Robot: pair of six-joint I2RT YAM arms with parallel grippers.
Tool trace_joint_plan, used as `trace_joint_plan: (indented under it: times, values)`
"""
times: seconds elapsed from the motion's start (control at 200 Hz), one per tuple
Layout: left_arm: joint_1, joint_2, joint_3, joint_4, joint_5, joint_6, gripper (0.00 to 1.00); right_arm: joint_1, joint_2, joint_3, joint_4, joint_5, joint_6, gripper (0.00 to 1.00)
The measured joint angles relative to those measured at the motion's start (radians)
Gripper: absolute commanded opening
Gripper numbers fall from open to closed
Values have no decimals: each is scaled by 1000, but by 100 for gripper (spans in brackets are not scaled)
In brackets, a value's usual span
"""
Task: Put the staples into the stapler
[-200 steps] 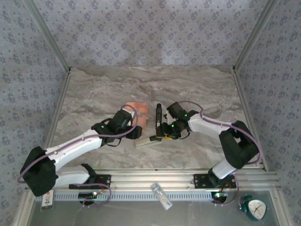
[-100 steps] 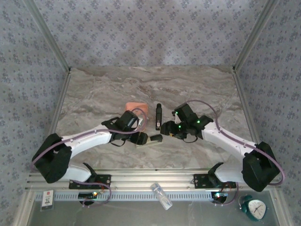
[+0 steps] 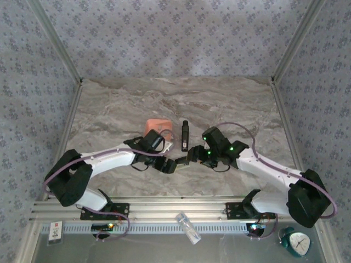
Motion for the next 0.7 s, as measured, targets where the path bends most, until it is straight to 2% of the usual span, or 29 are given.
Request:
trace_joint_plan:
  times: [0.15, 0.345, 0.545, 0.7]
  values:
    - [-34, 25, 8, 9, 78, 16, 77, 27, -11, -4, -10, 47, 48, 62]
    - [-123, 103, 66, 6, 160, 40, 78, 84, -11, -4, -36, 113, 94, 62]
    - [-145, 82, 65, -32, 137, 33, 79, 154, -6, 5, -81, 187, 129, 62]
    - [-116, -77, -5, 11, 64, 5, 80, 217, 67, 47, -99, 202, 137, 60]
